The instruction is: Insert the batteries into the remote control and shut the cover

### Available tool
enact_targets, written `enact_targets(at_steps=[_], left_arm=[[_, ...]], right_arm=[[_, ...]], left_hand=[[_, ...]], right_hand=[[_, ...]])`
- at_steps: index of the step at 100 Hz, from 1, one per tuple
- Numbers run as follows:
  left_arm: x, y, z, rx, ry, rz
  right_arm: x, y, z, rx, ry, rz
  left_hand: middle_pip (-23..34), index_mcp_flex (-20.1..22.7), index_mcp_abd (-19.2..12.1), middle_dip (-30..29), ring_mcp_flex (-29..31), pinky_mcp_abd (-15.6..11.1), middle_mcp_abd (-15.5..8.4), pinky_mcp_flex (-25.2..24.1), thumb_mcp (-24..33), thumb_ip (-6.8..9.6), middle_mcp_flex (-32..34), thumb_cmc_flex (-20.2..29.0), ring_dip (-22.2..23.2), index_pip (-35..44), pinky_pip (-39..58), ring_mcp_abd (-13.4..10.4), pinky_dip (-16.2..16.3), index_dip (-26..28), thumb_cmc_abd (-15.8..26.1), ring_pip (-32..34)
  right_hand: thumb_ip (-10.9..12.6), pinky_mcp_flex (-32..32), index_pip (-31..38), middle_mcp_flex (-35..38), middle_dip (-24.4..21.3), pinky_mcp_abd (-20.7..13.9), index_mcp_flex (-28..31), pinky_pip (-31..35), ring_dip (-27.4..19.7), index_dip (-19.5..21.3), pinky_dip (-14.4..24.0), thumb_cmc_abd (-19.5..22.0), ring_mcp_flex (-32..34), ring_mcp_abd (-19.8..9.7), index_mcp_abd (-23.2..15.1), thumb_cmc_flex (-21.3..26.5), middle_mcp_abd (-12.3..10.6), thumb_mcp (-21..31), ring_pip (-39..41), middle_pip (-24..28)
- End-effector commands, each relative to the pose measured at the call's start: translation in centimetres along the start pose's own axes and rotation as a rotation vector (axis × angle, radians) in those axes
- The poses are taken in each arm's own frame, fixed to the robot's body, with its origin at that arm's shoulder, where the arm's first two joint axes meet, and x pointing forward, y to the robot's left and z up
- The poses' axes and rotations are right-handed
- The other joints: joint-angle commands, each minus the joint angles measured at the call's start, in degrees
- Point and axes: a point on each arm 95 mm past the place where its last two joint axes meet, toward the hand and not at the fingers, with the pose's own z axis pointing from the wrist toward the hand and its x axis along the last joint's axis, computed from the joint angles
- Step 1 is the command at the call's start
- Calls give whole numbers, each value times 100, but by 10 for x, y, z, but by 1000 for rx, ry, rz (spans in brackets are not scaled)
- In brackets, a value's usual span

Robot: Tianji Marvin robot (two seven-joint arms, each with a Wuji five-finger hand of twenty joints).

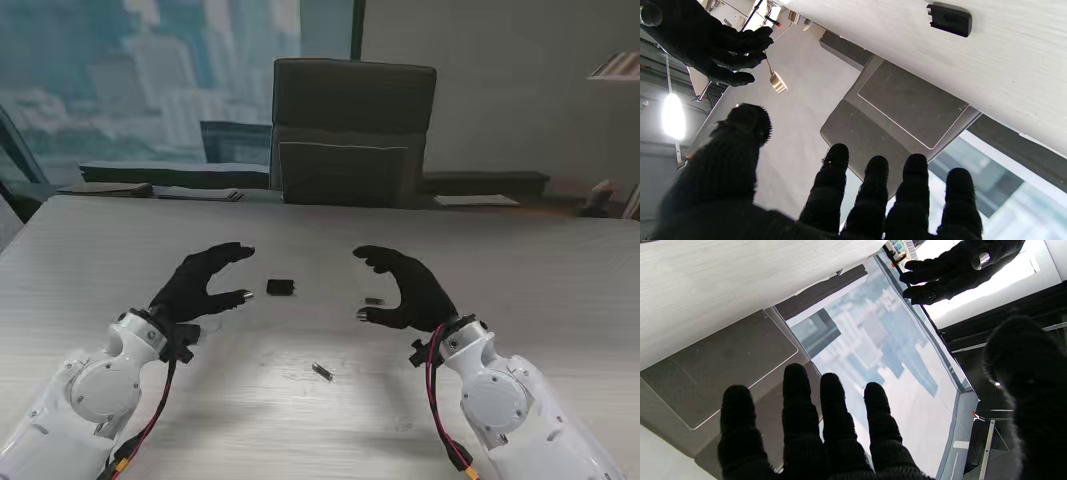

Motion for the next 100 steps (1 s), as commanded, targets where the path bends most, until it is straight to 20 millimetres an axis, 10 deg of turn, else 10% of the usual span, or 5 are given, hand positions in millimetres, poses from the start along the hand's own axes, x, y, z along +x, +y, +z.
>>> enact_targets(at_steps=[1,38,100], left_arm=[[1,2,-1,-19,1,-2],[-2,-6,-9,45,-32,44],[-37,-64,-24,-158,-374,645]], right_arm=[[4,-6,3,23,8,21],[3,-10,9,28,-7,31],[-2,-18,17,44,-50,-2]], left_hand=[[-63,-118,-30,-87,-63,-33,-32,5,82,-76,-120,-46,-21,-93,-138,-14,77,68,-100,-104],[115,93,-7,-26,142,-5,-36,99,464,-73,153,-18,54,31,-30,12,152,94,-125,49],[672,177,-4,114,51,-25,-153,25,1562,-182,185,-365,110,630,649,-113,21,141,-333,341]], right_hand=[[-55,21,93,-61,25,37,-130,-148,7,-60,131,-33,-5,-141,-136,-112,-201,-20,36,12],[-26,58,155,-14,48,39,-67,-170,44,-91,296,33,14,-127,-148,-61,-177,-87,133,50],[36,84,223,81,61,8,66,-228,60,-141,459,167,13,-92,-142,94,-117,-268,239,87]])
